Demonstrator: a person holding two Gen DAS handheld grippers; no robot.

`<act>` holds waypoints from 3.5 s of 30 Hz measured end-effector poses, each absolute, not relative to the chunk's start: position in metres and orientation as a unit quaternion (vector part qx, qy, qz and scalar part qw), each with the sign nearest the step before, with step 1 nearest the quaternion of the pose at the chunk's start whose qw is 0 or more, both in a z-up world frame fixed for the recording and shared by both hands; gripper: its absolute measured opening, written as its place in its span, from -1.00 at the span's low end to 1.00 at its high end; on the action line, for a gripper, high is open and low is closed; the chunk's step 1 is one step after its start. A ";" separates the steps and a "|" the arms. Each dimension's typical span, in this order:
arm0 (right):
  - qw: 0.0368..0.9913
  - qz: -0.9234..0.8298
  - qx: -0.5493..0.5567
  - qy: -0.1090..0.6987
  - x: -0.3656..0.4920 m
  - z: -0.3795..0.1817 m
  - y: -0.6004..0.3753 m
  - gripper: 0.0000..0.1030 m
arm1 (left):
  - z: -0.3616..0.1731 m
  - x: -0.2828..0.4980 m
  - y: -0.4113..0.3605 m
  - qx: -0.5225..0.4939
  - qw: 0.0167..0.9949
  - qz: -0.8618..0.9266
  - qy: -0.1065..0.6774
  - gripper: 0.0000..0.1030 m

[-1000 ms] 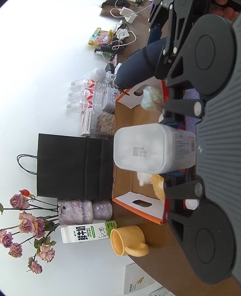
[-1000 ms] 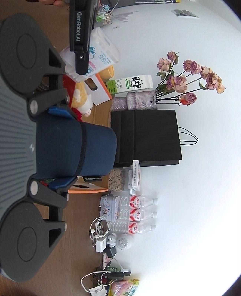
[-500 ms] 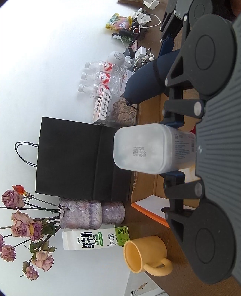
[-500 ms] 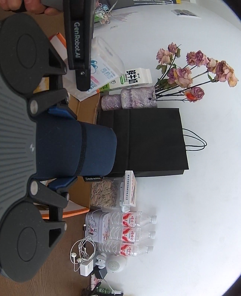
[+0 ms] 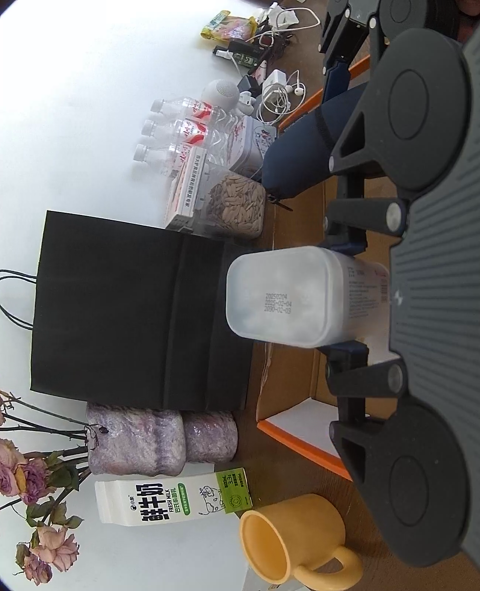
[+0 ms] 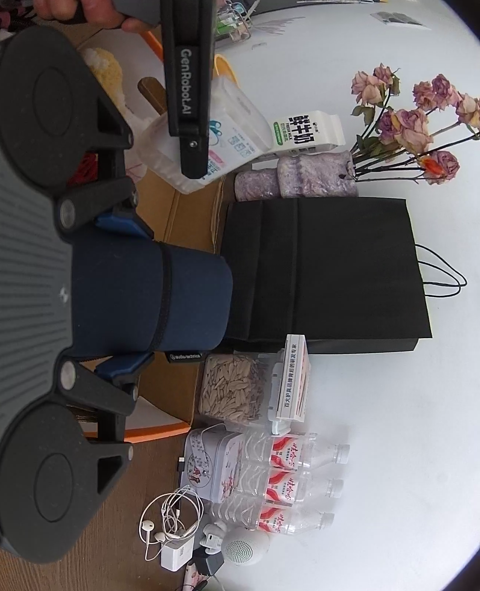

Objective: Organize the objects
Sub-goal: 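Lower the white container and navy case into the box and open both tools, then withdraw both tools from the box toward the white tissue bundle, then grasp the white tissue bundle with the right tool while the left tool approaches the tan block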

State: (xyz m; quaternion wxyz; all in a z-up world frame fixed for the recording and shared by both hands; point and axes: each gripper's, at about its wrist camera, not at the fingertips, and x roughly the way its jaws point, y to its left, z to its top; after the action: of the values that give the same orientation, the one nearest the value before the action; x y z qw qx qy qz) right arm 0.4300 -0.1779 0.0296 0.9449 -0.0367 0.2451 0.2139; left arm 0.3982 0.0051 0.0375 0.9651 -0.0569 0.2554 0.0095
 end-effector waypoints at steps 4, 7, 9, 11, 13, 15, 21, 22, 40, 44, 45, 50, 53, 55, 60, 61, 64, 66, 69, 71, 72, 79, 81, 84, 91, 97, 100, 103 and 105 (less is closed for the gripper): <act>0.939 0.215 -0.042 0.264 0.434 0.027 -0.176 0.30 | 0.034 0.399 0.007 -0.053 0.964 0.014 0.259 0.30; 0.944 0.204 -0.038 0.256 0.430 0.031 -0.178 0.99 | 0.040 0.391 0.008 -0.053 0.972 0.031 0.226 1.00; 0.947 0.202 -0.033 0.247 0.427 0.034 -0.181 1.00 | 0.042 0.389 0.006 -0.049 0.974 0.030 0.221 1.00; 0.948 0.204 -0.031 0.243 0.425 0.037 -0.182 1.00 | 0.043 0.389 0.006 -0.051 0.973 0.029 0.223 1.00; 0.948 0.203 -0.031 0.242 0.424 0.037 -0.182 1.00 | 0.042 0.390 0.006 -0.051 0.972 0.030 0.226 1.00; 0.948 0.203 -0.031 0.243 0.425 0.037 -0.182 1.00 | 0.042 0.391 0.006 -0.052 0.972 0.030 0.228 1.00; 0.948 0.204 -0.031 0.244 0.425 0.037 -0.181 1.00 | 0.041 0.390 0.006 -0.053 0.971 0.032 0.231 1.00; 0.948 0.204 -0.031 0.244 0.424 0.037 -0.181 1.00 | 0.042 0.390 0.007 -0.053 0.971 0.032 0.231 1.00; 0.957 0.189 -0.010 0.220 0.354 0.060 -0.204 1.00 | 0.074 0.314 0.002 -0.047 0.977 0.031 0.207 1.00; 0.958 0.189 -0.009 0.216 0.328 0.065 -0.205 1.00 | 0.082 0.289 0.002 -0.036 0.977 0.033 0.206 1.00; 0.958 0.190 -0.010 0.216 0.321 0.066 -0.206 1.00 | 0.083 0.283 0.002 -0.034 0.978 0.033 0.205 1.00; 0.957 0.196 -0.024 0.214 0.289 0.070 -0.204 1.00 | 0.083 0.252 0.003 -0.023 0.977 0.033 0.209 1.00; 0.956 0.198 -0.032 0.215 0.270 0.070 -0.205 1.00 | 0.078 0.235 0.005 -0.017 0.976 0.031 0.217 1.00; 0.955 0.199 -0.036 0.218 0.259 0.069 -0.206 1.00 | 0.072 0.224 0.007 -0.014 0.974 0.032 0.224 1.00; 0.952 0.197 -0.045 0.231 0.233 0.060 -0.208 1.00 | 0.057 0.199 0.016 -0.016 0.968 0.034 0.248 1.00; 0.951 0.197 -0.045 0.235 0.229 0.058 -0.209 1.00 | 0.055 0.194 0.017 -0.015 0.967 0.034 0.252 1.00; 0.948 0.196 -0.047 0.248 0.215 0.048 -0.212 1.00 | 0.045 0.178 0.020 -0.011 0.965 0.032 0.261 1.00; 0.945 0.195 -0.050 0.259 0.207 0.040 -0.213 1.00 | 0.039 0.167 0.020 -0.009 0.963 0.028 0.269 1.00; 0.939 0.197 -0.057 0.276 0.194 0.030 -0.213 1.00 | 0.027 0.152 0.019 -0.003 0.959 0.021 0.283 1.00; 0.935 0.199 -0.062 0.286 0.185 0.024 -0.213 1.00 | 0.020 0.143 0.020 -0.003 0.957 0.016 0.290 1.00; 0.933 0.201 -0.063 0.291 0.180 0.021 -0.213 1.00 | 0.017 0.139 0.020 -0.004 0.956 0.013 0.294 1.00; 0.922 0.216 -0.057 0.316 0.151 0.008 -0.209 1.00 | 0.003 0.116 0.019 -0.021 0.949 0.015 0.313 1.00; 0.919 0.222 -0.059 0.322 0.143 0.005 -0.207 1.00 | 0.001 0.110 0.016 -0.017 0.949 0.013 0.316 1.00; 0.913 0.224 -0.061 0.334 0.136 0.000 -0.203 1.00 | -0.003 0.106 0.012 -0.019 0.946 0.007 0.325 1.00; 0.909 0.222 -0.080 0.343 0.125 -0.008 -0.195 1.00 | -0.009 0.103 0.013 -0.034 0.941 0.009 0.335 1.00; 0.910 0.216 -0.073 0.346 0.136 -0.012 -0.190 1.00 | -0.012 0.104 0.012 -0.035 0.940 0.005 0.340 1.00; 0.911 0.218 -0.076 0.343 0.143 -0.012 -0.185 1.00 | -0.012 0.104 0.013 -0.038 0.940 0.009 0.339 1.00; 0.908 0.219 -0.077 0.349 0.150 -0.015 -0.181 1.00 | -0.013 0.105 0.014 -0.040 0.939 0.011 0.341 1.00; 0.905 0.222 -0.078 0.354 0.152 -0.018 -0.179 1.00 | -0.014 0.105 0.014 -0.039 0.939 0.011 0.343 1.00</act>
State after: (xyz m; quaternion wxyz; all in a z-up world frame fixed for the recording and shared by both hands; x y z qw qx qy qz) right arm 0.1518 -0.1787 -0.0181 0.9052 -0.0778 0.3540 0.2220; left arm 0.1055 0.0138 -0.0139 0.9386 -0.0392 0.3426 0.0112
